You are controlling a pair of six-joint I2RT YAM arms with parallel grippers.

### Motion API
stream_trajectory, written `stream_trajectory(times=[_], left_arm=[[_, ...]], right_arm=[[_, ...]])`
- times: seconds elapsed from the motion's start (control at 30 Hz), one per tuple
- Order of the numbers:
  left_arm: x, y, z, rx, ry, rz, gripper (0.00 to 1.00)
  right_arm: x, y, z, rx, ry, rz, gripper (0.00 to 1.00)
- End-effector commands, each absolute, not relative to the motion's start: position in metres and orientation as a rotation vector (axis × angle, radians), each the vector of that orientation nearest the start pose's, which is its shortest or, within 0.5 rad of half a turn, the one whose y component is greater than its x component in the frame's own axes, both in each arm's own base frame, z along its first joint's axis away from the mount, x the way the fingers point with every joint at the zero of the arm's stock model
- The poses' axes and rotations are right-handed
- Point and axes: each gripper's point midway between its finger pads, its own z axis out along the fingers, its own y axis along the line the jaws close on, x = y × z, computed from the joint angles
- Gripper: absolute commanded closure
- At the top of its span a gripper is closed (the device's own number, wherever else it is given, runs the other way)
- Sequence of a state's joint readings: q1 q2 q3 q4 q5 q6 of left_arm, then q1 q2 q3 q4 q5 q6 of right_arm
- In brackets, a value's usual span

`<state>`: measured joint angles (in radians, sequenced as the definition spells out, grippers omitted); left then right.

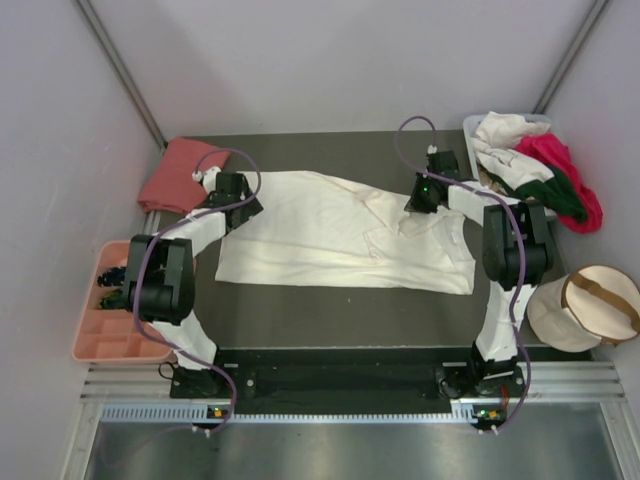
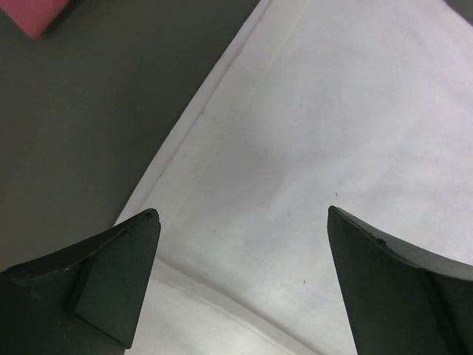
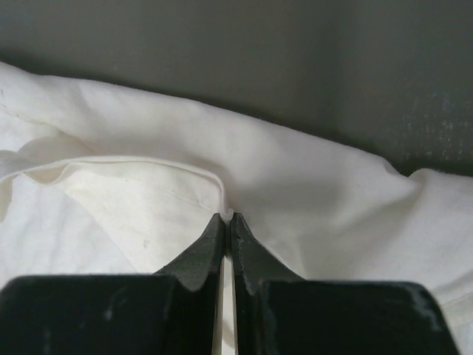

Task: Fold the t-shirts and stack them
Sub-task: Grap the side of the flattened tshirt furthest away from the robot with both arms

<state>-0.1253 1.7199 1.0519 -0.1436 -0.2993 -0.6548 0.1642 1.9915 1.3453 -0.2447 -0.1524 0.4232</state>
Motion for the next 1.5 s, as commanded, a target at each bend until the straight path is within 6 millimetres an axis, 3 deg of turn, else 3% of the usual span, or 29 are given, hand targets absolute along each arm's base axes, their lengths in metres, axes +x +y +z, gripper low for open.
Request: stream_trajectory(times=[0.0,0.13,0.3,0.5,0.87,1.17,1.47], left_arm=[[0.474,-0.019,0.095,-0.663,2.117,0.029,0.01],[0.517,-0.02,0.111,-0.539,2.061,0.059,0.01],[0.564,-0.026,0.109,-0.395,2.082,0.09,0.01],[0.598,-0.019,0.101,-0.341,2.077,0.141,0.03],[0.623,-0.003,0.082,-0.352,2.081,0.167,0.12],[0.639,-0.005,0.067,-0.349,2.083,0.153,0.18],[0.643,-0.002,0.06,-0.355,2.092,0.149,0.36]], right_arm=[[0.485,0.123,0.051,0.249,2.429,0.469,1.0],[0.482,0.13,0.05,0.251,2.427,0.519,1.0],[0.481,0.135,0.049,0.25,2.43,0.552,1.0],[0.479,0.135,0.047,0.248,2.432,0.564,1.0],[0.474,0.141,0.043,0.239,2.436,0.605,1.0],[0.461,0.142,0.035,0.25,2.45,0.625,1.0],[0.463,0.142,0.042,0.247,2.442,0.624,1.0]])
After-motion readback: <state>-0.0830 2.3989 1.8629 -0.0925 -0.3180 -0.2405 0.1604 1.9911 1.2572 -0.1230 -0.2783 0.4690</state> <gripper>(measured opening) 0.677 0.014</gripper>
